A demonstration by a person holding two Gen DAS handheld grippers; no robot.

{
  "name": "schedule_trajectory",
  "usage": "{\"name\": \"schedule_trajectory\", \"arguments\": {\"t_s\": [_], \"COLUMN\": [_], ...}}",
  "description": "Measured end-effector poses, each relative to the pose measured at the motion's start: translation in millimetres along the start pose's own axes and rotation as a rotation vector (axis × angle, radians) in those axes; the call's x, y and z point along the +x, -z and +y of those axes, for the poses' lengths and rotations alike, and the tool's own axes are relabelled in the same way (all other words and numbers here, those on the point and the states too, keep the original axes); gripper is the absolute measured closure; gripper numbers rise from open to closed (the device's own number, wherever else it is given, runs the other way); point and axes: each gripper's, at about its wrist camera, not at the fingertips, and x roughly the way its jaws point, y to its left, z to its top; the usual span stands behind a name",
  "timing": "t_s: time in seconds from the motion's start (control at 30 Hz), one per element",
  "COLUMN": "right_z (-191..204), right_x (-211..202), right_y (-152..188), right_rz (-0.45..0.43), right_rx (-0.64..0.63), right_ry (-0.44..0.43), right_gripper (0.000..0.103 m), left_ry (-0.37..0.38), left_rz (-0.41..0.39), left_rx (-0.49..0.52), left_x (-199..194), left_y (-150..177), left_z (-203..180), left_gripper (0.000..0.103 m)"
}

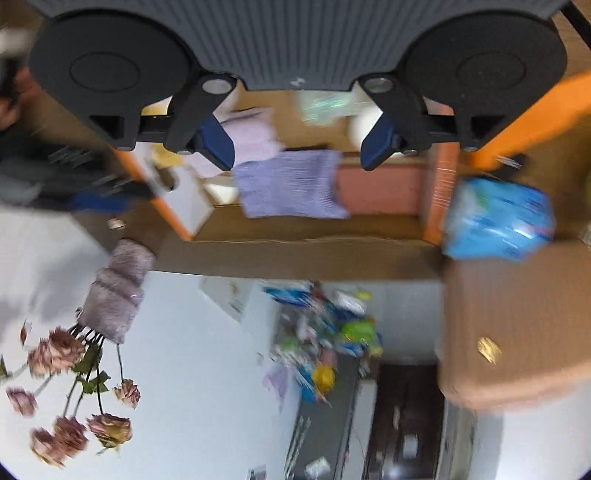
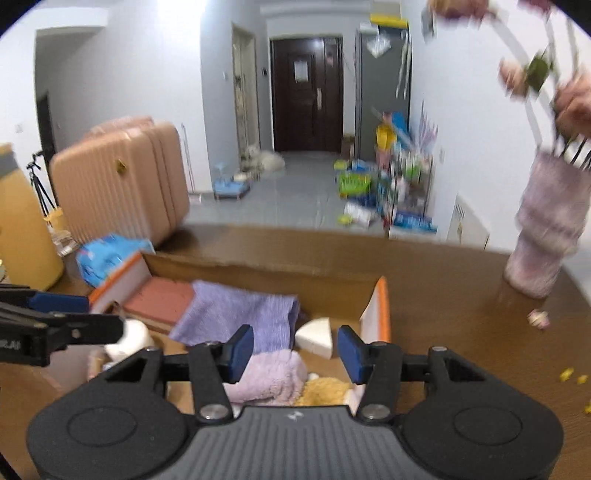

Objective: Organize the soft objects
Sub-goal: 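Carry the lavender towel into the box with both grippers and release, then move both grippers to the light blue plush and grasp it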

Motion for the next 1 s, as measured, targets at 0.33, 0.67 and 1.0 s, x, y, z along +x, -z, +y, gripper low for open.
{"name": "schedule_trajectory", "arguments": {"t_s": [0.33,0.67,1.0], "right_z": [10,40,58], "right_x": [-127,-198,-239], "right_y": [45,167,284], "right_rz": [-0.209,-0.322,-0.23], "right_rx": [-0.03,0.004,0.113], "right_ry": [0.035,-0.033,-0.05], "right_gripper": [0.033,0.03,0.023], "left_ry": [-0.141,-0.181,-0.186], "left_rz": [-0.152,-0.267,-0.138], "left_rx": [0.068,0.006,-0.08], "left_x": [-114,-194,-220], "left_y": [64,188,274], "left_z": [4,-2,16], "left_gripper": [0.021,0.018,0.015]}}
